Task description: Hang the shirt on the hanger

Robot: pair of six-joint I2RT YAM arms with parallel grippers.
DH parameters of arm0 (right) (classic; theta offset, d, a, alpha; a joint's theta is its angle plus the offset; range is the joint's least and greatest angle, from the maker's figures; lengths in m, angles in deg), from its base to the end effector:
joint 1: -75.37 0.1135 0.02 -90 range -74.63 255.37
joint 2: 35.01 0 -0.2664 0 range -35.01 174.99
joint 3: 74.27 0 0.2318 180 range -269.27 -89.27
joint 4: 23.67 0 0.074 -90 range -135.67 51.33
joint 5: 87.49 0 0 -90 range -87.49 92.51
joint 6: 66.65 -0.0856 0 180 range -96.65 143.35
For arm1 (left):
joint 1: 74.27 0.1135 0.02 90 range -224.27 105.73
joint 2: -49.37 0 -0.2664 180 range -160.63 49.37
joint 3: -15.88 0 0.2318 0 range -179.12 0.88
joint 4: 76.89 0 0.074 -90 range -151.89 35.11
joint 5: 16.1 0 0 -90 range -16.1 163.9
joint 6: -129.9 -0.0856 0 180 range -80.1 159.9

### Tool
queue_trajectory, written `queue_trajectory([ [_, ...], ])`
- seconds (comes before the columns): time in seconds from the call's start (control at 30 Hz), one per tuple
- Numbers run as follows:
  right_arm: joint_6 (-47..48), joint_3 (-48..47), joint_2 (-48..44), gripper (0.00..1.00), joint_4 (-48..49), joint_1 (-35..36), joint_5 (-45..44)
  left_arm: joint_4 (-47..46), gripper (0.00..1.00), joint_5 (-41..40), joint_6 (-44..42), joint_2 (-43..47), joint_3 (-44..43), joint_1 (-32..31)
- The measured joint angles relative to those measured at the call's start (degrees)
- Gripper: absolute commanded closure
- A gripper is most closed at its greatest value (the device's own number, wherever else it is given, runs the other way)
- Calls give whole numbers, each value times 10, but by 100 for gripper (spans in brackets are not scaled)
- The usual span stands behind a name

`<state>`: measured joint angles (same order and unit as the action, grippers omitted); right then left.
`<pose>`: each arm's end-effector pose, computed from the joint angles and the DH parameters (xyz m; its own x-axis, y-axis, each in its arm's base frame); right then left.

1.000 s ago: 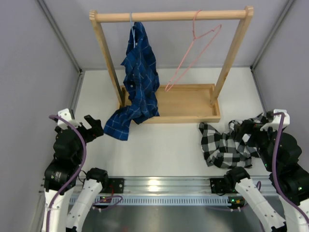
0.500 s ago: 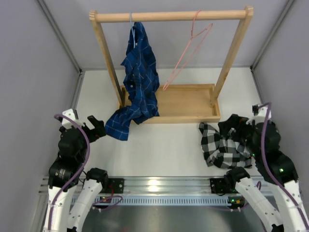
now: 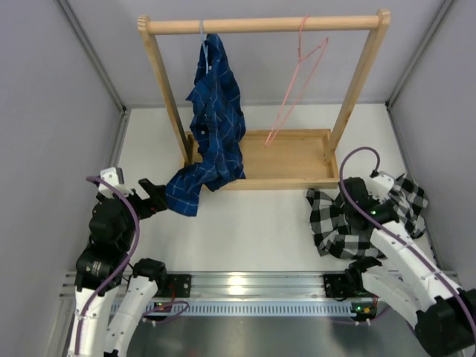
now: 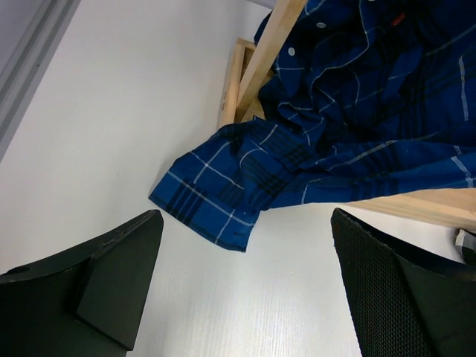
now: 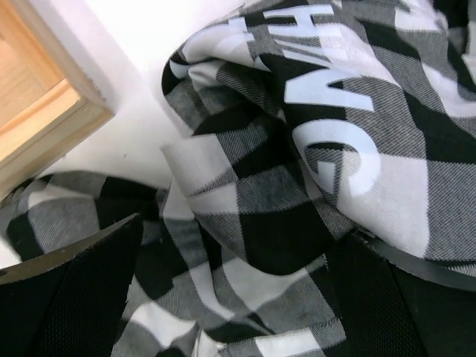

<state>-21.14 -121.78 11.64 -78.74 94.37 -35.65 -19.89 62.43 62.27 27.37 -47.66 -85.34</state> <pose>0.1605 -0.0007 0.1961 -0.4871 0.4150 -0.7684 0.5986 0.7993 0.0523 0.1001 -0.0022 0.3249 -0.2419 -0.3327 -0.9115 -0.0995 0.9429 -0.3178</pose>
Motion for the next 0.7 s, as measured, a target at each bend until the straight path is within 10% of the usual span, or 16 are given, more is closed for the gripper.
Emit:
queue_trajectory([
  [0.2,53,-25,123,9,52,-15,-17,-8,2,16,0,-1,0,0],
  [0.47,87,5,137,100,130,-39,107,-10,2,23,0,-4,1,0],
  [0.7,32,35,61,100,140,128,141,-13,2,31,-1,-17,1,0],
])
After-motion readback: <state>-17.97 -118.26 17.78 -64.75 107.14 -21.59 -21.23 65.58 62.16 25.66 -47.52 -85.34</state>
